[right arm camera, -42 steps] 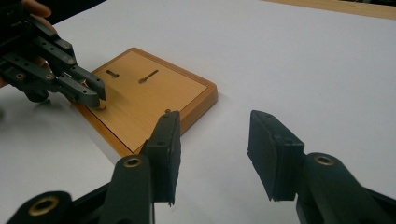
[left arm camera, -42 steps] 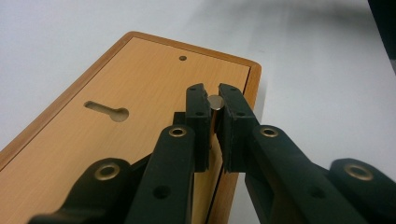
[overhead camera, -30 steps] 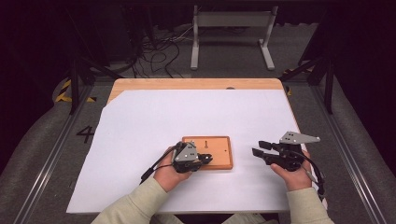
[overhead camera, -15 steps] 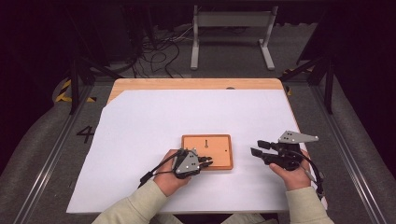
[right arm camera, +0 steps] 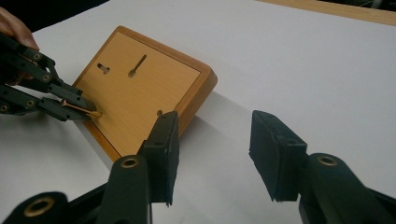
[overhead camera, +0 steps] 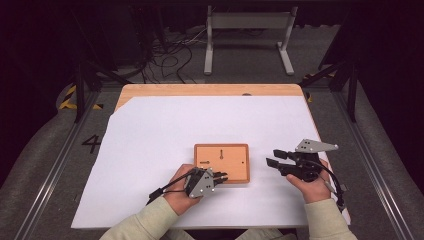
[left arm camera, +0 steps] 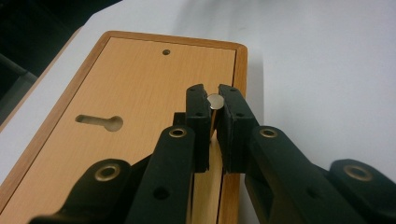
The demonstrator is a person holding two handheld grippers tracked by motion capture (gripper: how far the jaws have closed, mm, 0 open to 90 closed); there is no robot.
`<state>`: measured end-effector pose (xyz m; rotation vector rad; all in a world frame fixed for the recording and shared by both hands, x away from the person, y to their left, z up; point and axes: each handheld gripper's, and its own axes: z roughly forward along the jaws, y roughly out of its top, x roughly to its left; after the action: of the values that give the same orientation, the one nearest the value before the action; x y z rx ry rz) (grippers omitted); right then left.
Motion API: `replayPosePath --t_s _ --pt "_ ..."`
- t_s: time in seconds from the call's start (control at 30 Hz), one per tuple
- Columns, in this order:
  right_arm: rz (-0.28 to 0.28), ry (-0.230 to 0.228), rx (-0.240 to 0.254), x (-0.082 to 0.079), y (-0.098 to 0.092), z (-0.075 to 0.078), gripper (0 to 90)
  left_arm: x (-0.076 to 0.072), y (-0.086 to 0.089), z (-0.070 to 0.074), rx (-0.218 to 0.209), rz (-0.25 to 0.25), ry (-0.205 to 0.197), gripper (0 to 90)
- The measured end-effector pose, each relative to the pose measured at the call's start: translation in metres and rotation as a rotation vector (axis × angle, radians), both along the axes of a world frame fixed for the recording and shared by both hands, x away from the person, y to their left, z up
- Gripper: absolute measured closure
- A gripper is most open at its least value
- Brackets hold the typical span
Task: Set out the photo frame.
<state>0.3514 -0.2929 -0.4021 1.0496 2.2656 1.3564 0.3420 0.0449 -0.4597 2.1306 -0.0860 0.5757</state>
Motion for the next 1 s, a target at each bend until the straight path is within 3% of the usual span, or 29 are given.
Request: replayPosePath --t_s 0.3,0.57,0.6,0.67,1.0 --pt "0.020 0.008 -0.011 0.001 0.007 0.003 51.8 -0.007 -0.001 -0.002 0.018 -0.003 -0.066 83.6" --pt "0.049 0.089 -0.015 0.008 0.020 0.007 40.5 -0.012 -0.002 -0.004 0.030 0.003 -0.112 83.6" --pt "0.051 0.125 -0.018 0.013 0.024 0.007 37.8 -0.014 -0.002 -0.004 0.034 0.007 -0.115 83.6" --pt "0.049 0.154 -0.022 0.017 0.029 0.007 35.1 -0.014 -0.002 -0.003 0.042 0.009 -0.126 83.5" --pt "0.102 0.248 -0.048 0.049 0.060 -0.001 30.8 -0.016 -0.001 -0.005 0.026 0.011 -0.122 83.3"
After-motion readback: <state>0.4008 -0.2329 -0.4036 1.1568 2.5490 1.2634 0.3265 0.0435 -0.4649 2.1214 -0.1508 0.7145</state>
